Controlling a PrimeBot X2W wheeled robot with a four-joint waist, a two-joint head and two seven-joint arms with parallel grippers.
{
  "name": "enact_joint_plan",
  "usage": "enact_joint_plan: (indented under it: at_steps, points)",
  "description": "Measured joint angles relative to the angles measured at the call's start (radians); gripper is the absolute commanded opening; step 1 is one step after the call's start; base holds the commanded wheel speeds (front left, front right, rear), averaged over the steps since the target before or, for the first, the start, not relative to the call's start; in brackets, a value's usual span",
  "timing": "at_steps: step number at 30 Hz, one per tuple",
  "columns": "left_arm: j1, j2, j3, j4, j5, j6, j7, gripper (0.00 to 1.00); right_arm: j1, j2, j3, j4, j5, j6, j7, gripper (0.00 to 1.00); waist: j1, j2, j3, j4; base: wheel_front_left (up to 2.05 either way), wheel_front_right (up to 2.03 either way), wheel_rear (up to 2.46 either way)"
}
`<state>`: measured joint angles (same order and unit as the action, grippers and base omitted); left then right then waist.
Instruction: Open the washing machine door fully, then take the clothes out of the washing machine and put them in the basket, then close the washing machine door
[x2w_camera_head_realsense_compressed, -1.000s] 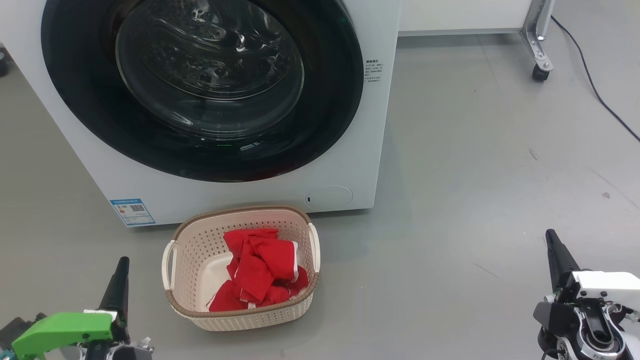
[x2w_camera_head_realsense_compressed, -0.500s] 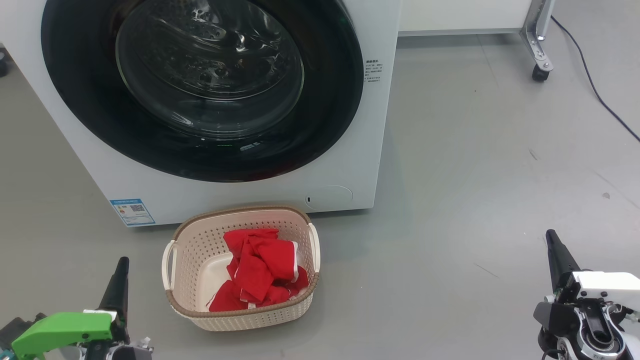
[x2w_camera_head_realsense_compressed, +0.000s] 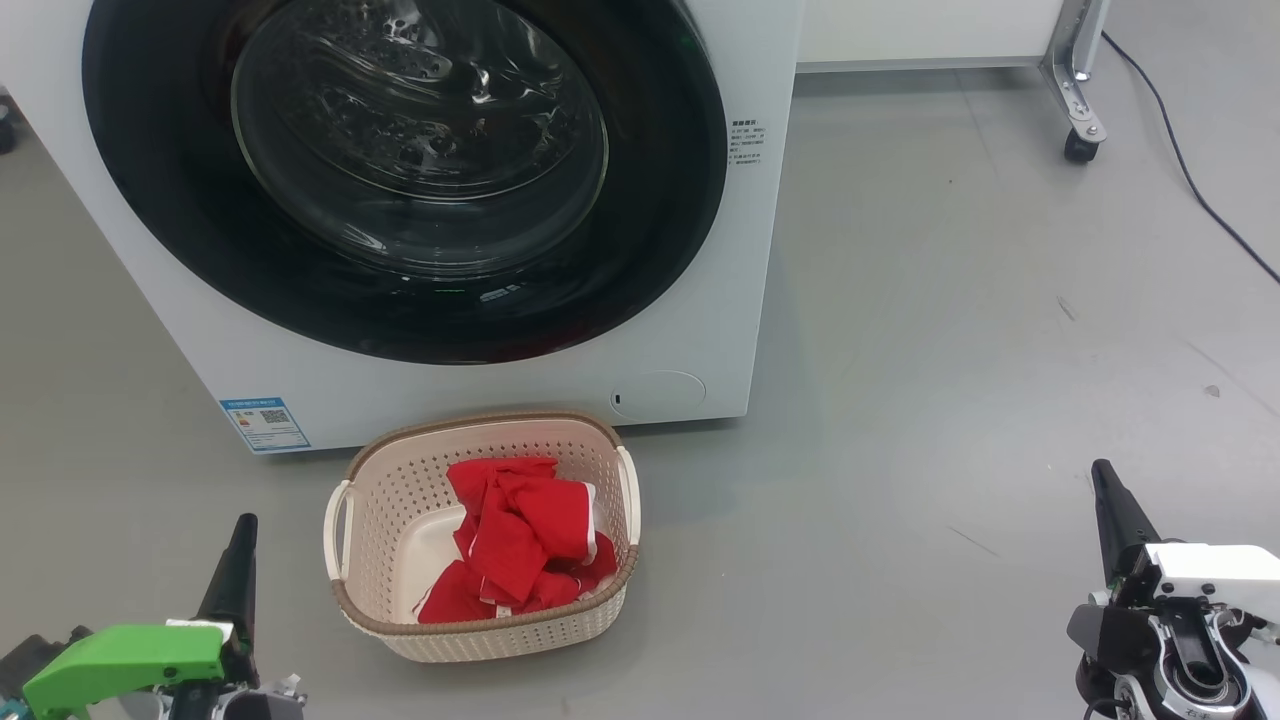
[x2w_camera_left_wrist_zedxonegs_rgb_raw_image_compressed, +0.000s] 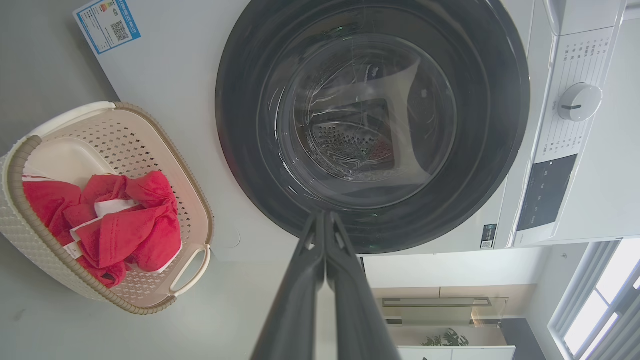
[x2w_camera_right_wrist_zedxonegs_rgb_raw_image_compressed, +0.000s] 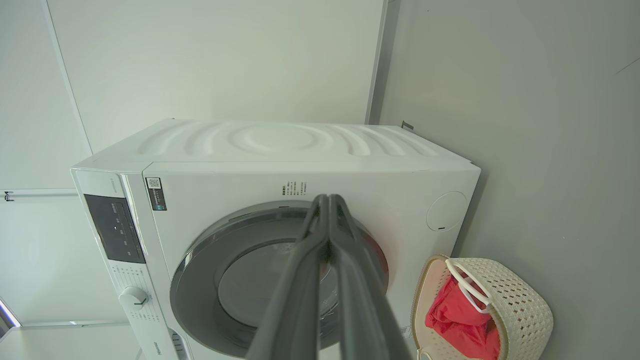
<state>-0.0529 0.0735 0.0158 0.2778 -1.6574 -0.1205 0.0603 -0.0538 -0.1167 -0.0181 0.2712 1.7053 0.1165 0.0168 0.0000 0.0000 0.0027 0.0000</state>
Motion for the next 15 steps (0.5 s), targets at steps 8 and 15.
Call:
enact_joint_plan:
  at_steps: [8, 15]
  points:
    - [0.000, 0.000, 0.001, 0.000, 0.000, 0.000, 0.000, 0.00, 0.000, 0.001, -0.001, 0.001, 0.000, 0.000, 0.000, 0.00, 0.0000, 0.0000, 0.000, 0.000, 0.00, 0.00, 0.00]
    - [0.000, 0.000, 0.002, 0.000, 0.000, 0.000, 0.000, 0.00, 0.000, 0.002, -0.002, 0.003, 0.000, 0.000, 0.001, 0.00, 0.0000, 0.0000, 0.000, 0.000, 0.00, 0.00, 0.00]
